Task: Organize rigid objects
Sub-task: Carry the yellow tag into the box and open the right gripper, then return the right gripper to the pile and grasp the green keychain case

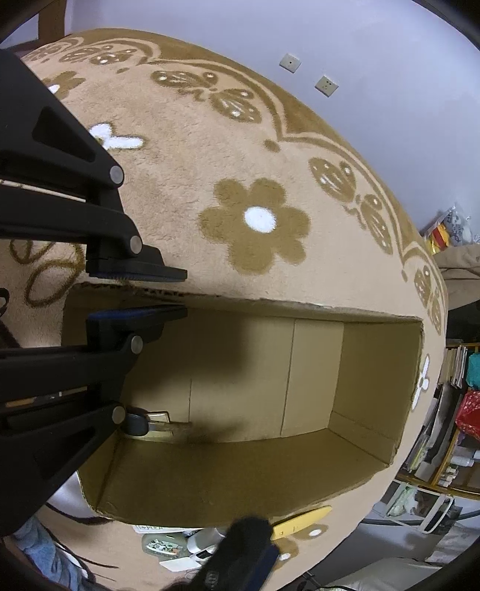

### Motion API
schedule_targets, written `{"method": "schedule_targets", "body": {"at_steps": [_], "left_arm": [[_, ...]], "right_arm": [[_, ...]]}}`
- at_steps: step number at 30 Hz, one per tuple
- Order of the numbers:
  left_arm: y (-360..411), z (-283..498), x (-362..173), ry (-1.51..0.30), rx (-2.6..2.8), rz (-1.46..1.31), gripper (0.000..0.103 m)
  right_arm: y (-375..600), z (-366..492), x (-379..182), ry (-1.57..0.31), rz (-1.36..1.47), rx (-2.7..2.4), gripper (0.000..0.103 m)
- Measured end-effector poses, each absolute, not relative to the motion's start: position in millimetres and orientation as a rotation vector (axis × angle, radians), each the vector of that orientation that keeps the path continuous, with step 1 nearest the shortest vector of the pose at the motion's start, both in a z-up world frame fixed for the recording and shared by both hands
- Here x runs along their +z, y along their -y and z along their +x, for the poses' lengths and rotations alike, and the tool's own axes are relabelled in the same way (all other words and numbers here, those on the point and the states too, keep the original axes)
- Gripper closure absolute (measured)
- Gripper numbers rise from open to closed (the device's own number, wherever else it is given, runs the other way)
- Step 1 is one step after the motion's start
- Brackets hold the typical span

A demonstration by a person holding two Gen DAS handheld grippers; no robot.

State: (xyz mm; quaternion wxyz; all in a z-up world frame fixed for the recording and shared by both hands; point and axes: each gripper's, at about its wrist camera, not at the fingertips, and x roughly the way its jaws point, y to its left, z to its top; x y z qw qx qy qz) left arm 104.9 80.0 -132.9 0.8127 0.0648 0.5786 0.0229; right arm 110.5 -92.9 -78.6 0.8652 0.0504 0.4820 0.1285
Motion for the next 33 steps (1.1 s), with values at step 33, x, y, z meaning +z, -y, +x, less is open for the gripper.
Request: {"method": "schedule_targets", "body": {"at_steps": [33], "left_arm": [[-83.5,109.4,-135.1,-1.238,0.036,0.113,0.095]], "right_arm": [[210.6,67.5,-135.2,-1.077,-0.071,0.044,0.0]]}}
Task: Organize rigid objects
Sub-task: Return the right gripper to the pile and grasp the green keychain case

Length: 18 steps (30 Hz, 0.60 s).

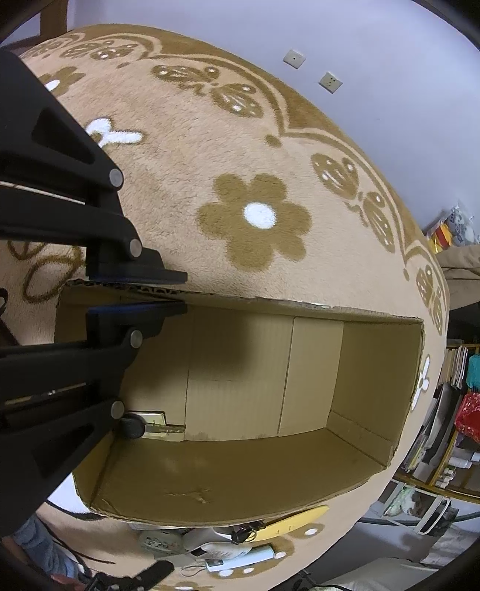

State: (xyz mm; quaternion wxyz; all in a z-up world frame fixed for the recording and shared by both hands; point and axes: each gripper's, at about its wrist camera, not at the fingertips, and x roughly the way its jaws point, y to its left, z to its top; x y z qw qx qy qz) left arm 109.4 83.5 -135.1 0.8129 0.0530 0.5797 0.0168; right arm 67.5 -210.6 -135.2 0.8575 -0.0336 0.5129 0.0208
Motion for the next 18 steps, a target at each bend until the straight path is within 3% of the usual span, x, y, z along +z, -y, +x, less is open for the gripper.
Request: {"method": "schedule_targets", "body": {"at_steps": [4,10,18], "left_arm": [[-83.0,109.1,-135.1,-1.238,0.036,0.112,0.095],[-88.4,110.0,-134.8,-1.245,0.029,0.073,0.095],[-86.6,109.8,-135.3,-1.245,0.028,0.081,0.095]], "right_arm": [[220.5,64.6,-151.8,-1.14,-0.028,0.026,0.003],[233.2,69.3,-175.0,-1.269,0.063,-0.008,0.031],[241.5,69.5,-188.9,-1.313,0.155,-0.059,0.032]]}}
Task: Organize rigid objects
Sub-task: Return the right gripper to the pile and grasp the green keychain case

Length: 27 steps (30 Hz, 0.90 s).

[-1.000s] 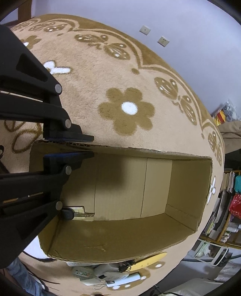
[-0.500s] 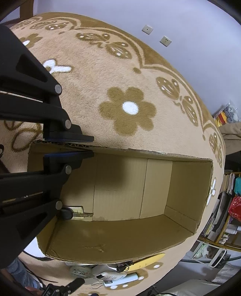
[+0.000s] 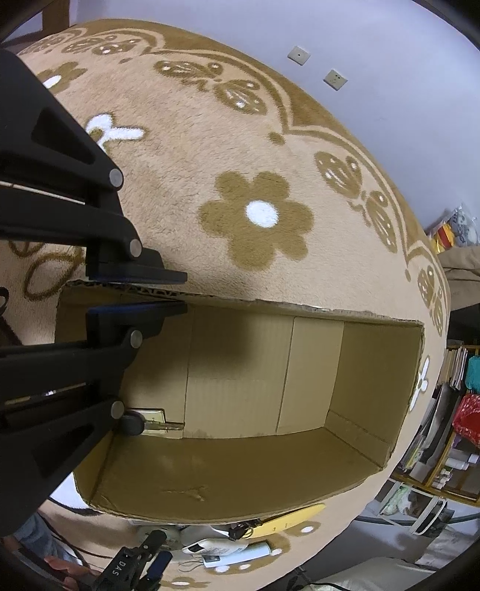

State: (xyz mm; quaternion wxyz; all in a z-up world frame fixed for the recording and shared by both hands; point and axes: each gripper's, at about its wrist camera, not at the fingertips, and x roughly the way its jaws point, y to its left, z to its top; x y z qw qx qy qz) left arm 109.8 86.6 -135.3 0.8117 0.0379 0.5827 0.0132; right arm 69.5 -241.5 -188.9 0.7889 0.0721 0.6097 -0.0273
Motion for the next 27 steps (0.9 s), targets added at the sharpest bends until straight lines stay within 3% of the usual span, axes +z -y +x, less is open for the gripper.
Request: {"method": "schedule_targets", "body": {"at_steps": [10,12,22,27], "left_arm": [[-85.9,108.9,-134.8,-1.242,0.026,0.093,0.095],[-85.5,108.9,-134.7,-1.241,0.025,0.098,0.095],[-86.3,109.6,-134.5,-1.244,0.024,0.083,0.095],[-86.6,109.6,-134.6,-1.245,0.025,0.082,0.095]], "right_arm": [[254.8,60.5,-195.2,-1.36,0.3,-0.085,0.032],[257.2,61.1,-198.6,-1.376,0.306,-0.099,0.039],[286.2,64.2,-219.1,-1.343,0.572,-0.142,0.038],[279.7,61.8,-218.5,-1.346,0.517,-0.153,0.038]]}}
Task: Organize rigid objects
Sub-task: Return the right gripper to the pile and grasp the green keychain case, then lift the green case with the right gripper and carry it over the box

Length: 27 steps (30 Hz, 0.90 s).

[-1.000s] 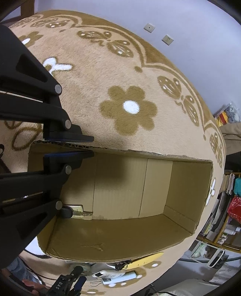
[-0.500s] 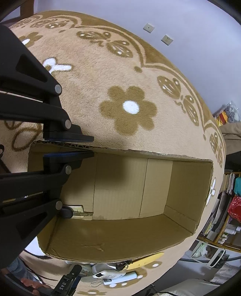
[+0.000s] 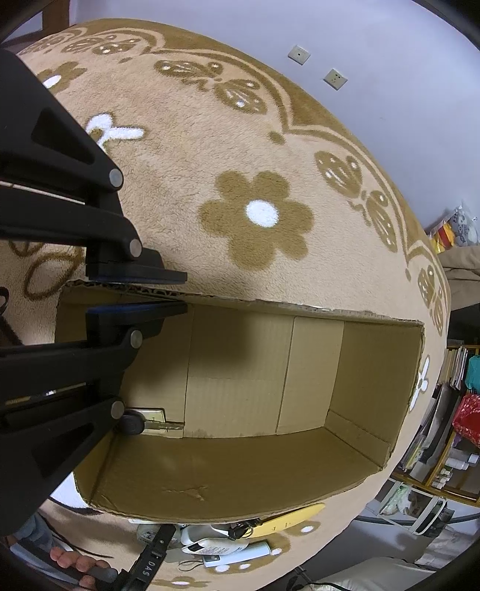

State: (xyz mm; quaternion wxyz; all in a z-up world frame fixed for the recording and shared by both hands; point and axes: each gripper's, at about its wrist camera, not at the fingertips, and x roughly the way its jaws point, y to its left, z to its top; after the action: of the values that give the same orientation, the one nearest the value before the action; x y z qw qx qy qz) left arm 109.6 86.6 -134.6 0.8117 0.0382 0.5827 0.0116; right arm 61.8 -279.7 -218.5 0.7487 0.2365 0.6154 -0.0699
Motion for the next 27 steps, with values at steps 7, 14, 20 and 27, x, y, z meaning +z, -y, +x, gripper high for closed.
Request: {"method": "schedule_targets", "body": {"at_steps": [7,14,20,27], "left_arm": [[-89.2,110.3,-134.7,-1.249,0.025,0.07,0.095],[-89.9,111.3,-134.9,-1.249,0.026,0.069,0.095],[-89.8,112.0,-135.5,-1.249,0.022,0.071,0.095],[-89.8,110.3,-135.8,-1.249,0.023,0.077,0.095]], "right_arm": [[261.2,65.2,-214.6,-1.303,0.391,-0.203,0.039],[251.7,73.2,-212.8,-1.307,0.331,-0.185,0.039],[251.3,69.7,-212.1,-1.293,0.364,-0.172,0.04],[249.1,61.2,-196.7,-1.265,0.398,-0.125,0.04]]}}
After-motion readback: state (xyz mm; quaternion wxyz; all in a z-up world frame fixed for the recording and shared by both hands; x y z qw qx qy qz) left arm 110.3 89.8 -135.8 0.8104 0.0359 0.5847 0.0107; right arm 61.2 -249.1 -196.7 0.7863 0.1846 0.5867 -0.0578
